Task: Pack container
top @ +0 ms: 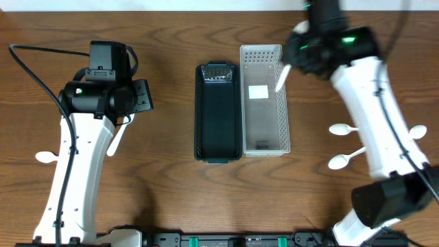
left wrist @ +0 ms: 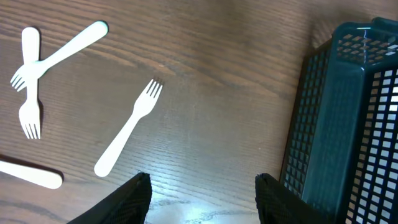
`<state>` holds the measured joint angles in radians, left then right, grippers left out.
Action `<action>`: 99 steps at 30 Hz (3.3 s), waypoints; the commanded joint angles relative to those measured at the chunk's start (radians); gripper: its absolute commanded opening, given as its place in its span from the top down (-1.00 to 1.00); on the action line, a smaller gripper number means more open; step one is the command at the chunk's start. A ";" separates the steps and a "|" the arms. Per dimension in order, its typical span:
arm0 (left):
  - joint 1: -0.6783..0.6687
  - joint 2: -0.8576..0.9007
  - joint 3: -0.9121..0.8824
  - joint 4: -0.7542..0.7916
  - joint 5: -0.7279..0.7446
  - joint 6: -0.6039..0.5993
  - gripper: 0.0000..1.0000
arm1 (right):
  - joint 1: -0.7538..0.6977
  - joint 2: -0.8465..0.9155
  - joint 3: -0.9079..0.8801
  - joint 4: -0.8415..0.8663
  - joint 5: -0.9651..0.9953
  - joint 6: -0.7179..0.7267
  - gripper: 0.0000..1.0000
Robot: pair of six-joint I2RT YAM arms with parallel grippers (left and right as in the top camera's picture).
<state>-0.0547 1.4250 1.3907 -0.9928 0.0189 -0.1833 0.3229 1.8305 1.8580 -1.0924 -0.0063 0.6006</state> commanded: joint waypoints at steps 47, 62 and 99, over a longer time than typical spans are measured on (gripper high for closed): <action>0.004 0.002 0.008 -0.024 -0.008 0.002 -0.15 | -0.583 0.081 -0.150 -0.194 0.059 0.581 -0.54; 0.004 0.002 0.008 -0.047 -0.008 0.002 -0.15 | -0.612 0.241 -0.428 0.084 -0.037 0.581 -0.47; 0.004 0.002 0.008 -0.046 -0.008 0.002 -0.15 | -0.571 0.189 -0.366 0.060 -0.047 0.462 0.98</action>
<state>-0.0547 1.4250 1.3907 -1.0367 0.0189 -0.1833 -0.2783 2.0762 1.4345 -1.0294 -0.0380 1.1210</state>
